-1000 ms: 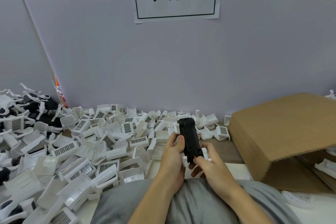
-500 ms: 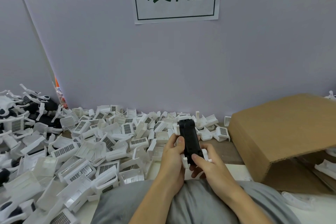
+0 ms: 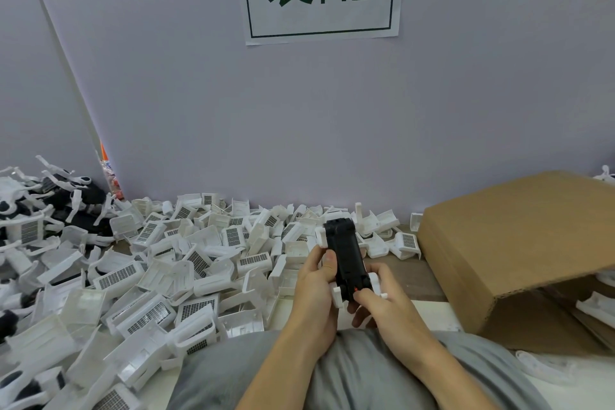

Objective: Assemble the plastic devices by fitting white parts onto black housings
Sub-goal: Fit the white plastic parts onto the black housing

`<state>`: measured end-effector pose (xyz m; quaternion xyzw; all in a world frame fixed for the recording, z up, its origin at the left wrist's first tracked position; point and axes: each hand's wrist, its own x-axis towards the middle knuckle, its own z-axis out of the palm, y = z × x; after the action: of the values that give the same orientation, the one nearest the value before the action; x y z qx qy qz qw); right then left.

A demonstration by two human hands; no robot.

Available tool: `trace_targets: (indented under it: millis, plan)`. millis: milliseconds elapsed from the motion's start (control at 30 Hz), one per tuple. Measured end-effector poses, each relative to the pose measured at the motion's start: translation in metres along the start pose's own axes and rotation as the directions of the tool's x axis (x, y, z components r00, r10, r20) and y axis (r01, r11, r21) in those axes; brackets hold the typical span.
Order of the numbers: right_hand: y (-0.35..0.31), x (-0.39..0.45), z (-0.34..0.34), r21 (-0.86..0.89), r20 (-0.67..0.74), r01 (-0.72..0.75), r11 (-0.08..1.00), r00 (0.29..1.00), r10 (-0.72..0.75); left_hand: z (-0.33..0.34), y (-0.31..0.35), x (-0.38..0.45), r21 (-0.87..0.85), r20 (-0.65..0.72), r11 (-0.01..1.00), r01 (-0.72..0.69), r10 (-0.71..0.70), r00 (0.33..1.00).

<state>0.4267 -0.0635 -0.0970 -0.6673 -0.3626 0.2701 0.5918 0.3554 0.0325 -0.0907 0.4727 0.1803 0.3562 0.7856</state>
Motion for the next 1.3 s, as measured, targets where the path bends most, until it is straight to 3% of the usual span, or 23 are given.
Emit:
trace_targets:
  millis: [267,500,600,700,767,867,967,1100,1200,1300]
  plan:
    - [-0.002,-0.002,0.001,-0.005,-0.035,0.040,0.999,0.999,-0.040,0.001,0.003,-0.001,-0.031,-0.012,0.999,0.006,-0.006,1.000]
    - [-0.003,-0.003,0.003,0.063,-0.163,0.222,0.973,0.964,-0.210,-0.002,0.011,0.001,-0.272,-0.144,0.962,0.012,-0.053,0.988]
    - [-0.002,-0.005,0.004,-0.075,-0.245,0.371,0.925,0.893,-0.378,-0.003,0.011,0.001,-0.271,-0.180,0.963,0.010,-0.060,0.982]
    - [-0.001,-0.006,0.007,-0.331,-0.172,0.483,0.811,0.814,-0.555,-0.002,0.008,0.003,-0.245,-0.216,0.969,0.010,-0.064,0.974]
    - [-0.001,-0.003,0.009,-0.460,-0.093,0.482,0.746,0.809,-0.580,-0.002,0.006,0.004,-0.209,-0.243,0.978,0.010,-0.062,0.968]
    - [0.002,0.000,0.009,-0.512,-0.098,0.432,0.743,0.829,-0.550,-0.003,0.004,0.004,-0.191,-0.252,0.981,0.017,-0.066,0.966]
    - [0.004,0.002,0.009,-0.420,-0.191,0.397,0.816,0.841,-0.507,-0.006,0.005,0.004,-0.152,-0.207,0.988,0.020,-0.052,0.977]
    - [0.001,0.004,0.004,-0.068,-0.268,0.326,0.943,0.904,-0.332,-0.007,0.007,0.002,-0.107,-0.123,0.994,-0.003,-0.011,0.992]
    - [-0.004,-0.001,-0.004,0.223,-0.173,0.219,0.950,0.968,-0.183,-0.003,0.008,-0.001,-0.086,-0.024,0.995,0.043,-0.045,0.999]
    - [-0.007,-0.003,-0.002,0.240,-0.071,0.172,0.955,0.985,-0.159,0.000,0.008,-0.002,-0.114,0.055,0.983,0.146,-0.141,0.989]
